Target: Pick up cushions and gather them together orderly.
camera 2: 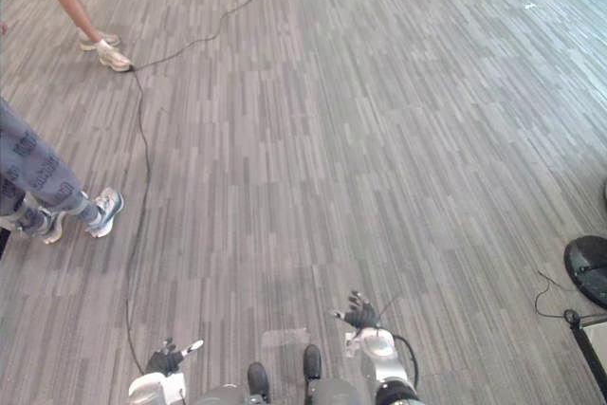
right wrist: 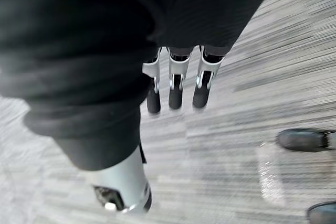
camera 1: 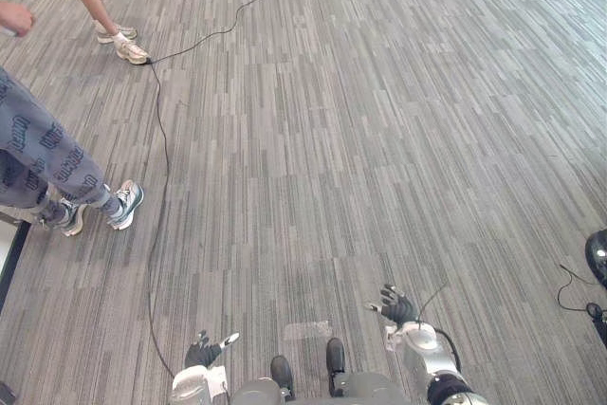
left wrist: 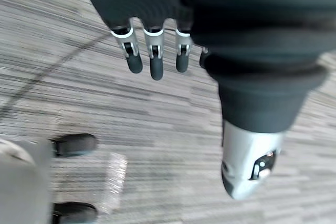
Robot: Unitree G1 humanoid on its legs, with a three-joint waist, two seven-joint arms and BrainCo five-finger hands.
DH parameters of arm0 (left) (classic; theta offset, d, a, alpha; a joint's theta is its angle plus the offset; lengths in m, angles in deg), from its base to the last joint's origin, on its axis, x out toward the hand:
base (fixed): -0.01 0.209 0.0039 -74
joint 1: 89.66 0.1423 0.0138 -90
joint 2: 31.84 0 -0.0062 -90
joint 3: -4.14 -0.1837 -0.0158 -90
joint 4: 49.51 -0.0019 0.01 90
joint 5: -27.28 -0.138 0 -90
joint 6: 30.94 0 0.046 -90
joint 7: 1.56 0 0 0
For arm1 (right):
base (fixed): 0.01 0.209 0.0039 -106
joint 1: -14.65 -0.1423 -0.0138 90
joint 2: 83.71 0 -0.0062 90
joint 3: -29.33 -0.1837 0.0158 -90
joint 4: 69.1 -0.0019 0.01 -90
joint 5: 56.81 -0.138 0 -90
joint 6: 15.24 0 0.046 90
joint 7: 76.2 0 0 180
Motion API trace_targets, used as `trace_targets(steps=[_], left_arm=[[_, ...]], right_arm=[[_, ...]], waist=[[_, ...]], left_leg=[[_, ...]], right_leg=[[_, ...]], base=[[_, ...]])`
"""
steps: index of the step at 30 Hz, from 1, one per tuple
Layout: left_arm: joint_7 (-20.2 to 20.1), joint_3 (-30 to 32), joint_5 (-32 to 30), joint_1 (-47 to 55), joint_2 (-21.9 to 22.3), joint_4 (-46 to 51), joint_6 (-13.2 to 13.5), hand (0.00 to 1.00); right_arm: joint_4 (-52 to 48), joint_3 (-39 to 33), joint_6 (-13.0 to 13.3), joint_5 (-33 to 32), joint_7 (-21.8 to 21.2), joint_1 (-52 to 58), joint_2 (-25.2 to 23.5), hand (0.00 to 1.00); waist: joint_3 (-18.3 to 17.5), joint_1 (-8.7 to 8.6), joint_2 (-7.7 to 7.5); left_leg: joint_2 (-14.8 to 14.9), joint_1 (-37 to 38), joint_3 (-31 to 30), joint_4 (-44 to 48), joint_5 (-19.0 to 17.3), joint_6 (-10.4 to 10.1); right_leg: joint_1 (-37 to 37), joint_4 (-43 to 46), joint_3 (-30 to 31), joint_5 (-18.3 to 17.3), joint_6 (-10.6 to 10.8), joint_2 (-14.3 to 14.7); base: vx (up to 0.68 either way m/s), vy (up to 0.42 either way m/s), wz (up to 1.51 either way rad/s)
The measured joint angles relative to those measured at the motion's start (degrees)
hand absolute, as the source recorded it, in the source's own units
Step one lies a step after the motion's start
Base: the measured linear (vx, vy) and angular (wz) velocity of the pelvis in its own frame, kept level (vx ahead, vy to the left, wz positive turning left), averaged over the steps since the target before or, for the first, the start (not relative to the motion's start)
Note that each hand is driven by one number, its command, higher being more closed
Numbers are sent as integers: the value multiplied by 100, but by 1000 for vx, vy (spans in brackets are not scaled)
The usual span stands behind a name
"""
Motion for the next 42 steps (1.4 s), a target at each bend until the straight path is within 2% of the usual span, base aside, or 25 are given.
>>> trace_targets(steps=[5,12,15,23,29,38,41,42], left_arm=[[-14,196,-59,-18,104,-120,-2,0],[-67,185,12,-10,242,-245,-1,0],[-75,186,52,5,240,-265,-4,0],[-110,140,57,-15,224,-359,-1,0],[-110,114,57,-21,205,-364,0,0],[-112,-47,53,-65,217,-372,-6,0],[-112,-19,56,-66,225,-368,-7,0],[-111,-1,58,-74,232,-363,-8,0]], right_arm=[[445,-810,-84,-159,-42,431,-26,0],[536,-1287,-124,-806,-85,656,-227,0],[537,-1490,-125,-806,-84,645,-299,0],[539,-1552,-125,-804,-75,647,-363,0],[561,-1551,-125,-808,-70,686,-405,0],[562,-1548,-125,-806,-73,681,-407,0],[562,-1550,-124,-807,-75,682,-406,0],[562,-1548,-124,-807,-76,681,-406,0]], waist=[[-5,-1,-1],[-60,6,-43],[-62,36,-46],[-72,37,-62],[-122,36,-139],[-125,32,-144],[-122,31,-140],[-119,34,-143]], left_leg=[[-14,8,-180,-129,49,0],[-55,158,-453,-286,77,-8],[-83,154,-470,-287,76,-7],[-135,164,-524,-288,86,8],[-138,160,-523,-290,96,23],[-141,91,-522,-292,88,18],[-131,54,-497,-281,49,-31],[-115,-37,-473,-148,-65,-67]], right_leg=[[18,-1,-210,-56,59,-19],[194,-3,-565,-123,151,-64],[200,-3,-621,-124,152,-93],[234,-4,-697,-139,163,-143],[231,-8,-711,-151,159,-147],[162,-11,-711,-166,164,-147],[131,-5,-710,-220,85,-138],[106,13,-704,-261,59,-139]], base=[[28,-2,17],[42,13,21],[-1,23,7],[-41,0,4],[-31,-9,0],[0,0,0],[2,-5,-1],[-8,-24,-4]])
